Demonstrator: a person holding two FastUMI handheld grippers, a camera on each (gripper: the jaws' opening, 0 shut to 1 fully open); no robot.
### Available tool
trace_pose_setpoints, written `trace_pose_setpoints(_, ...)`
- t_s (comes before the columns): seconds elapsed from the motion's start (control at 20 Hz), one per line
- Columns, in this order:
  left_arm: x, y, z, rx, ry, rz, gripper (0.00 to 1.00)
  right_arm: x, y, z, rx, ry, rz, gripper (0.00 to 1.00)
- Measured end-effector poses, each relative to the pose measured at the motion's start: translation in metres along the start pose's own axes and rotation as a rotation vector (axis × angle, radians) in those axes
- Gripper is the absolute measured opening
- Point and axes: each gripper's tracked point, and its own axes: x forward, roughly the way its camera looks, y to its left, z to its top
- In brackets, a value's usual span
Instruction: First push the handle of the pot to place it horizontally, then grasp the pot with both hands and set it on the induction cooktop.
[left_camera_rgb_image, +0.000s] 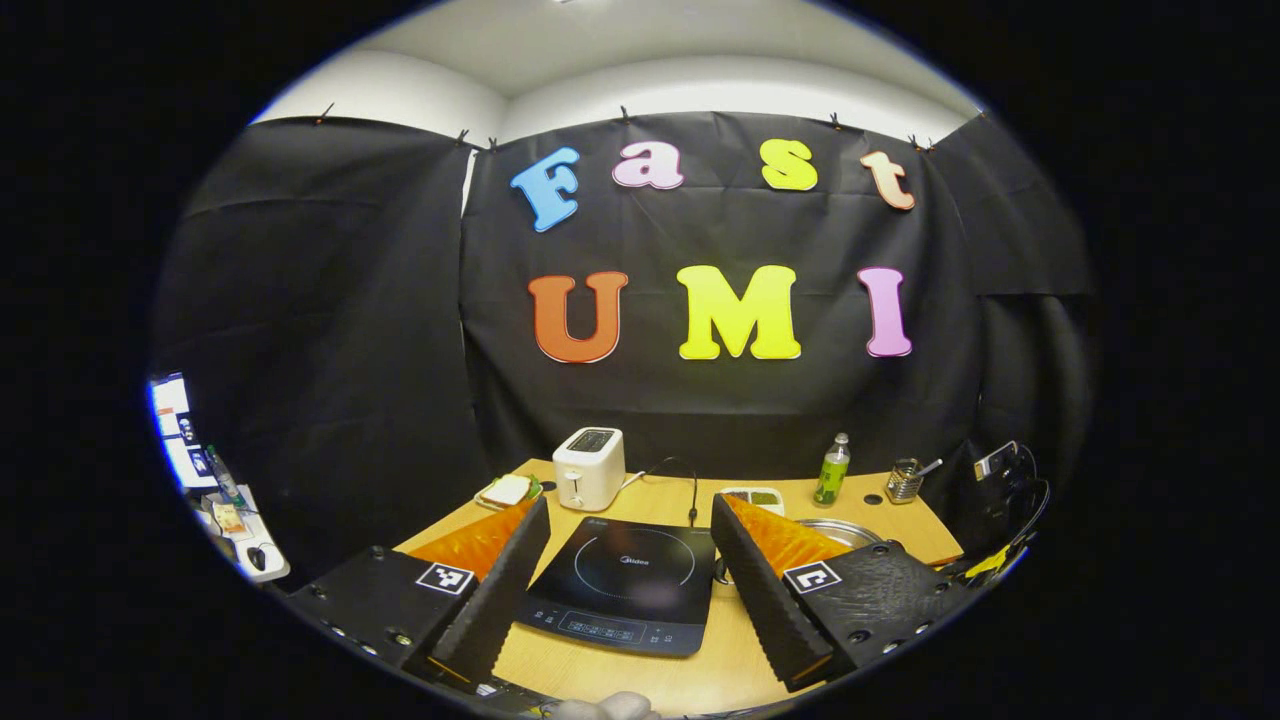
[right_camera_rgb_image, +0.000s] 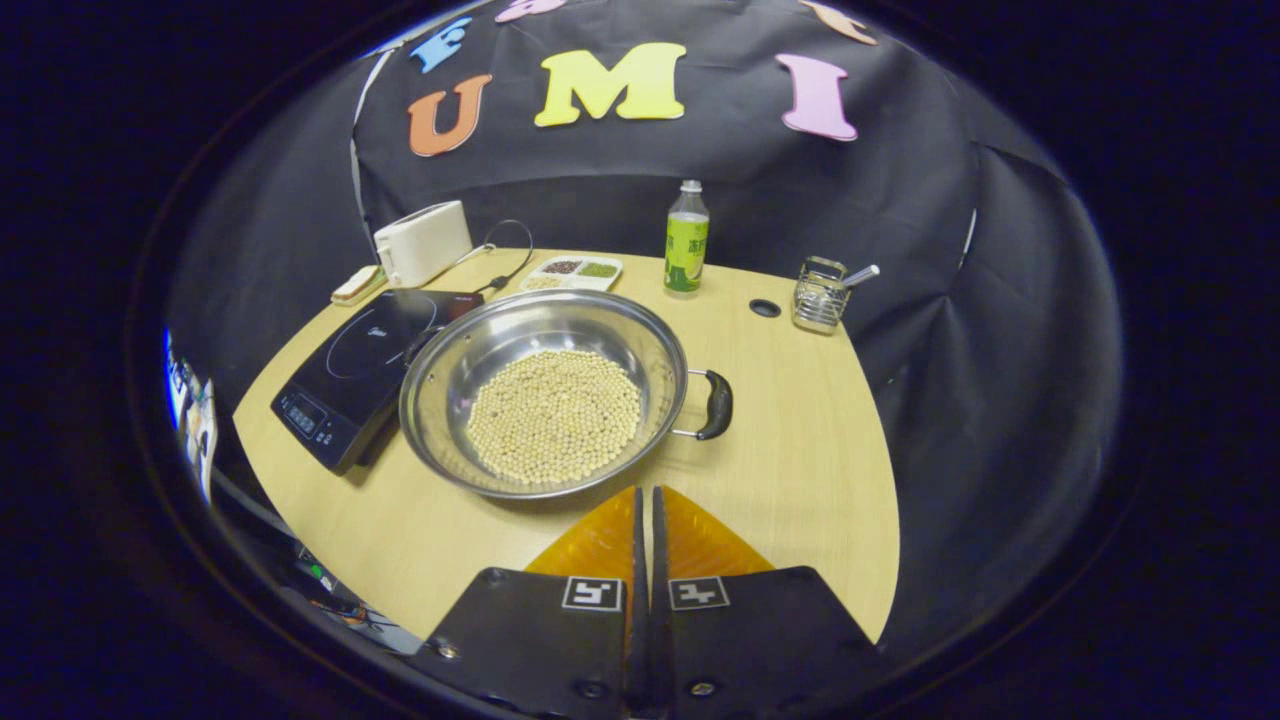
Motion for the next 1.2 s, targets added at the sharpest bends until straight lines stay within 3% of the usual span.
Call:
trace_pose_setpoints(0.1,-0.004,0.003,-0.007,0.000,0.010,-0.049,0.96,-0.024,0.008,-0.011,0.029,-0.013,-0.017,0.06)
trace_pose_setpoints(0.2,-0.007,0.004,-0.014,-0.005,0.014,-0.096,0.97,-0.046,0.015,-0.021,0.056,-0.030,-0.037,0.17)
trace_pose_setpoints(0.25,-0.007,0.003,-0.020,-0.007,0.022,-0.122,0.96,-0.057,0.018,-0.027,0.065,-0.035,-0.049,0.31)
trace_pose_setpoints(0.3,-0.008,0.001,-0.028,-0.007,0.034,-0.147,0.96,-0.066,0.019,-0.033,0.076,-0.045,-0.056,0.37)
trace_pose_setpoints(0.35,-0.008,-0.002,-0.035,-0.004,0.048,-0.172,0.96,-0.077,0.025,-0.038,0.089,-0.053,-0.052,0.53)
trace_pose_setpoints(0.4,-0.008,-0.008,-0.043,-0.005,0.067,-0.199,0.96,-0.084,0.027,-0.045,0.100,-0.055,-0.060,0.58)
trace_pose_setpoints(0.55,-0.003,-0.023,-0.062,-0.013,0.107,-0.249,0.96,-0.097,0.029,-0.061,0.109,-0.049,-0.073,0.86)
trace_pose_setpoints(0.85,0.033,-0.065,-0.118,-0.003,0.235,-0.307,0.96,-0.071,0.017,-0.063,0.155,-0.024,-0.098,0.90)
trace_pose_setpoints(1.2,0.123,-0.109,-0.172,0.035,0.372,-0.274,0.96,0.015,-0.014,0.000,0.189,-0.009,-0.017,0.93)
